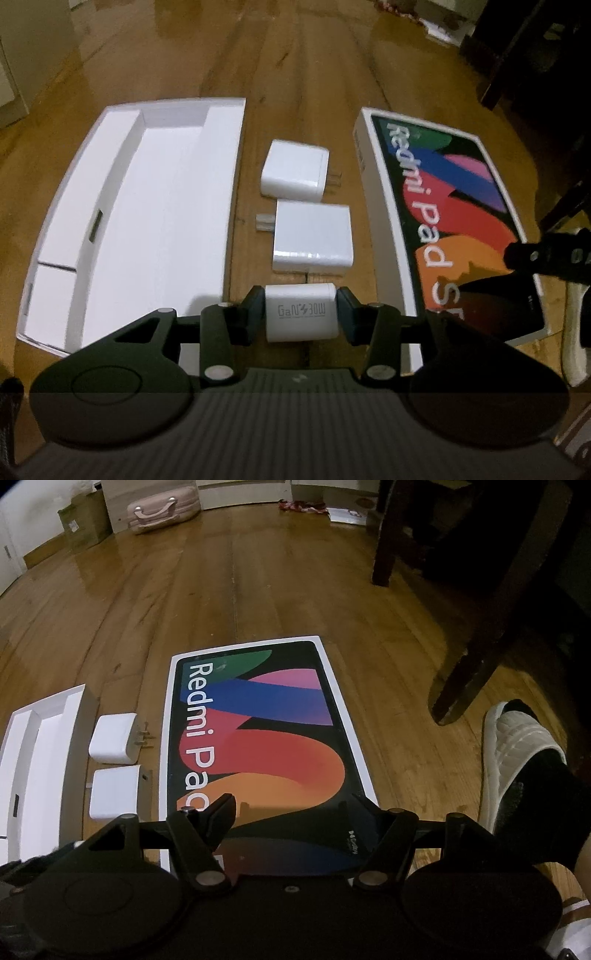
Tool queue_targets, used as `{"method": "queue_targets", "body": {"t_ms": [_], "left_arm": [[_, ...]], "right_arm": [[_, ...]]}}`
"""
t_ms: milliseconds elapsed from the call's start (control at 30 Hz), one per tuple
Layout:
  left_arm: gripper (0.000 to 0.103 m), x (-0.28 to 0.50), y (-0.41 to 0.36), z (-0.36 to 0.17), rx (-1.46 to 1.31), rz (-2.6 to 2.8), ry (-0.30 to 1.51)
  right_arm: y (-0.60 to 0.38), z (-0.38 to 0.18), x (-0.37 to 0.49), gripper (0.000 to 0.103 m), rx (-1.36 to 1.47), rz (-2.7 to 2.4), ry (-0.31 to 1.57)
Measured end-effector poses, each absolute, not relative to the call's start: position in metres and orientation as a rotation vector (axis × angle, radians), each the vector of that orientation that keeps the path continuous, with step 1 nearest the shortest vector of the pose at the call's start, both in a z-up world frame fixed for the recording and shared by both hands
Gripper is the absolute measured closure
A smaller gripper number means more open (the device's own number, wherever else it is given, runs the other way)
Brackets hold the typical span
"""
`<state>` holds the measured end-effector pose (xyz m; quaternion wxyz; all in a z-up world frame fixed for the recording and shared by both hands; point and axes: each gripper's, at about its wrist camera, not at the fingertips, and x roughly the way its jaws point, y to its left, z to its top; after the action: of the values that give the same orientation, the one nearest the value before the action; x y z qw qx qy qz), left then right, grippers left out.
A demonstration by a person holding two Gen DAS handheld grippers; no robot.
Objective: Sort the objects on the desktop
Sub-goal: 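Carry the charger over the white box insert and open the left gripper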
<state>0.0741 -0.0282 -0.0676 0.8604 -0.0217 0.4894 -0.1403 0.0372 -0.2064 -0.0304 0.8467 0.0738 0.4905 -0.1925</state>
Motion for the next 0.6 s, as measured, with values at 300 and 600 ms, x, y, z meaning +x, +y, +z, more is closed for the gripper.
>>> {"method": "queue_targets", "body": {"t_ms": [300,600], "left_arm": [[0.062,0.070,0.016,-0.026,-0.120,-0.320,0.977],[0.062,0.077,0.090,-0.044,-0.182,-0.158,1.032]], "right_arm": [[-0.196,-0.027,0.039,0.030,0.208,-0.351,1.022],[-0.170,-0.028,0.047,0.030,0.202,-0.298,1.036]]}}
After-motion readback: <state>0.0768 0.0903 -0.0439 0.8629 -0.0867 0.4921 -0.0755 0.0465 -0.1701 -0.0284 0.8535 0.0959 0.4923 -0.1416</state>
